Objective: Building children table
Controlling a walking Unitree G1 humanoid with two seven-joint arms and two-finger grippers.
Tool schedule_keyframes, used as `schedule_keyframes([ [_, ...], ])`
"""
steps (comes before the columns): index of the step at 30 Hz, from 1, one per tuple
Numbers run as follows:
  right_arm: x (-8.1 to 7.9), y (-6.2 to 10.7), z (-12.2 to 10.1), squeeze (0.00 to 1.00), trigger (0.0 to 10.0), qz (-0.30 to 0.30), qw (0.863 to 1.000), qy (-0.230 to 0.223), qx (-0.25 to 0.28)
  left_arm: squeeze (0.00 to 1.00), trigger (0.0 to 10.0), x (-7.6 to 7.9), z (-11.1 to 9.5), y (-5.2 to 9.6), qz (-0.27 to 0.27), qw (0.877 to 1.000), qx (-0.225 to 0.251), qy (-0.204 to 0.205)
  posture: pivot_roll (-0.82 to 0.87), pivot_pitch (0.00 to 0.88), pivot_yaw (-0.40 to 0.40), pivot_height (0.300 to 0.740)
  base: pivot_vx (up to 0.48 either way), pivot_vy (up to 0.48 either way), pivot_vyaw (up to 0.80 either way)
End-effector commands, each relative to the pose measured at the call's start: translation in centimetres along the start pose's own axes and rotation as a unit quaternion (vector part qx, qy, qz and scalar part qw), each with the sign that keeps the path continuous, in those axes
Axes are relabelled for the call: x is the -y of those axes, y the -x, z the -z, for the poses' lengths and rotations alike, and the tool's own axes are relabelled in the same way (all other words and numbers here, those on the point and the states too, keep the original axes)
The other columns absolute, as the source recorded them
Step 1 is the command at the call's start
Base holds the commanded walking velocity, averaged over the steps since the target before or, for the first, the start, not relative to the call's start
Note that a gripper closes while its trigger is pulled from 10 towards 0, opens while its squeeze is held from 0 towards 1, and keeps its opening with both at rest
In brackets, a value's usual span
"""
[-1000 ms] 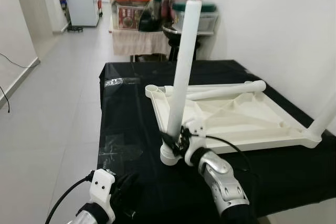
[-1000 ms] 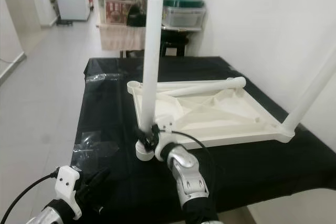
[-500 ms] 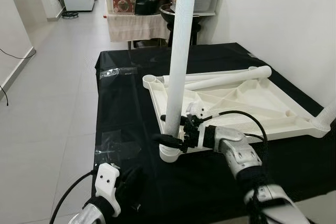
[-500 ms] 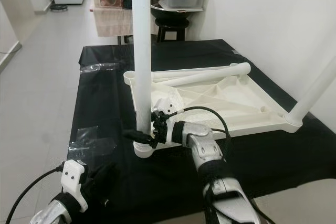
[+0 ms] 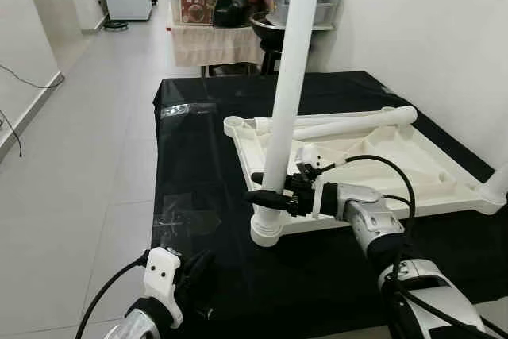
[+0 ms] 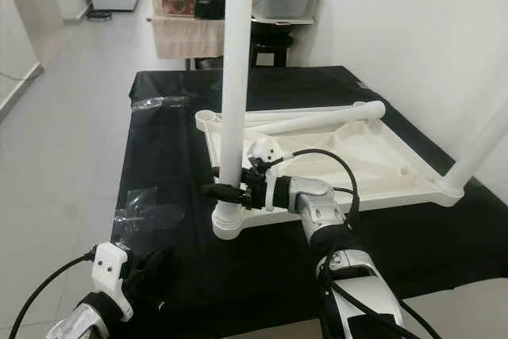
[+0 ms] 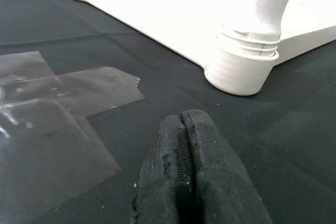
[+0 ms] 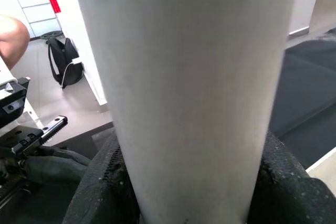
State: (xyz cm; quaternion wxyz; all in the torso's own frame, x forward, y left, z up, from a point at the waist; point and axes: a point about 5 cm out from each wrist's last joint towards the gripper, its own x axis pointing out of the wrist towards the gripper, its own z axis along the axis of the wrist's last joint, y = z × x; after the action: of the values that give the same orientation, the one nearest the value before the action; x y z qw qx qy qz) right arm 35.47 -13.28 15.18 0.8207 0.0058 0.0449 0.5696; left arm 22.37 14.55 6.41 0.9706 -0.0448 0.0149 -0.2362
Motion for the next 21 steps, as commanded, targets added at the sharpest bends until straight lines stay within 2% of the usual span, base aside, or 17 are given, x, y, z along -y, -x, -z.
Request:
schedule_keyframes([
  [1, -0.1, 1.1, 1.3, 0.0, 0.0, 0.049, 0.999, -0.009, 0.01, 0.0, 10.0, 0.2, 0.6, 0.3, -0.001, 1.0, -0.013, 0.005, 0.1, 0.0, -0.103, 0.74, 0.0, 0.0, 0.0],
  [2, -0.4, 1.1, 2.1, 0.0, 0.0, 0.094, 0.996, -0.007, 0.007, 0.0, 10.0, 0.2, 0.6, 0.4, -0.001, 1.0, -0.012, 0.004, 0.1, 0.0, -0.105, 0.74, 0.0, 0.0, 0.0],
  [3, -0.4, 1.1, 2.1, 0.0, 0.0, 0.094, 0.996, -0.007, 0.007, 0.0, 10.0, 0.2, 0.6, 0.4, -0.001, 1.0, -0.012, 0.004, 0.1, 0.0, -0.105, 0.74, 0.0, 0.0, 0.0],
  [4, -0.6, 0.7, 3.1, 0.0, 0.0, 0.163, 0.986, -0.021, 0.014, 0.0, 10.0, 0.2, 0.6, 0.5, -0.002, 1.0, -0.013, 0.004, 0.09, 0.0, -0.106, 0.74, 0.0, 0.0, 0.0],
  [5, -0.6, 0.7, 3.1, 0.0, 0.0, 0.163, 0.986, -0.021, 0.014, 0.0, 10.0, 0.2, 0.6, 0.5, -0.002, 1.0, -0.013, 0.004, 0.09, 0.0, -0.106, 0.74, 0.0, 0.0, 0.0],
  [6, -1.3, 0.4, 5.3, 0.0, 0.0, 0.347, 0.934, -0.069, 0.043, 0.0, 10.0, 0.1, 0.5, 0.6, -0.002, 1.0, -0.013, 0.004, 0.08, 0.0, -0.102, 0.74, 0.0, 0.0, 0.0],
  [7, -3.6, -0.5, 7.8, 0.0, 0.0, 0.395, 0.914, -0.092, 0.021, 0.0, 10.0, 0.1, 0.5, 0.7, -0.002, 1.0, -0.013, 0.004, 0.09, 0.0, -0.099, 0.74, 0.0, 0.0, 0.0],
  [8, -3.6, -0.5, 7.8, 0.0, 0.0, 0.395, 0.914, -0.092, 0.021, 0.0, 10.0, 0.1, 0.5, 0.7, -0.002, 1.0, -0.013, 0.004, 0.09, 0.0, -0.099, 0.74, 0.0, 0.0, 0.0],
  [9, -7.6, -3.1, 9.9, 0.0, 0.0, 0.376, 0.917, -0.131, 0.017, 0.0, 10.0, 0.0, 0.5, 0.7, 0.0, 1.0, -0.016, -0.001, 0.07, 0.0, -0.063, 0.74, 0.0, 0.0, 0.0],
  [10, -7.6, -3.1, 9.9, 0.0, 0.0, 0.376, 0.917, -0.131, 0.017, 0.0, 10.0, 0.0, 0.5, 0.7, 0.0, 1.0, -0.016, -0.001, 0.07, 0.0, -0.063, 0.74, 0.0, 0.0, 0.0],
  [11, -8.0, -3.7, 9.6, 0.0, 0.0, 0.346, 0.929, -0.128, 0.026, 0.0, 10.0, 0.0, 0.5, 0.6, 0.001, 1.0, -0.018, -0.005, 0.07, 0.0, -0.07, 0.74, 0.0, 0.0, 0.0],
  [12, -8.0, -3.7, 9.6, 0.0, 0.0, 0.346, 0.929, -0.128, 0.026, 0.0, 10.0, 0.0, 0.5, 0.6, 0.001, 1.0, -0.018, -0.005, 0.07, 0.0, -0.07, 0.74, 0.0, 0.0, 0.0],
  [14, -5.5, -2.5, 8.6, 0.0, 0.0, 0.362, 0.927, -0.096, 0.028, 0.0, 10.0, -0.2, 0.5, 0.6, 0.0, 1.0, -0.015, 0.009, 0.07, 0.0, -0.077, 0.74, 0.0, 0.0, 0.0],
  [17, -4.4, -1.6, 8.1, 0.0, 0.0, 0.376, 0.922, -0.085, 0.027, 0.0, 10.0, -0.3, 0.4, 0.6, 0.001, 1.0, -0.013, 0.013, 0.07, 0.0, -0.079, 0.74, 0.0, 0.0, 0.0],
  [18, -4.4, -1.6, 8.0, 0.0, 10.0, 0.382, 0.92, -0.081, 0.024, 0.0, 10.0, -0.3, 0.4, 0.5, 0.0, 1.0, -0.013, 0.01, 0.07, 0.0, -0.079, 0.74, 0.0, 0.0, 0.0],
  [20, -4.2, -1.7, 8.2, 0.0, 10.0, 0.391, 0.916, -0.088, 0.004, 0.0, 10.0, -0.3, 0.4, 0.4, -0.002, 1.0, -0.012, 0.006, 0.07, 0.0, -0.084, 0.74, 0.0, 0.0, 0.0],
  [21, -4.3, -2.0, 7.8, 0.07, 10.0, 0.36, 0.928, -0.096, 0.01, 0.0, 10.0, -0.2, 0.4, 0.4, -0.003, 1.0, -0.012, 0.004, 0.08, 0.0, -0.085, 0.74, 0.0, 0.0, 0.0],
])
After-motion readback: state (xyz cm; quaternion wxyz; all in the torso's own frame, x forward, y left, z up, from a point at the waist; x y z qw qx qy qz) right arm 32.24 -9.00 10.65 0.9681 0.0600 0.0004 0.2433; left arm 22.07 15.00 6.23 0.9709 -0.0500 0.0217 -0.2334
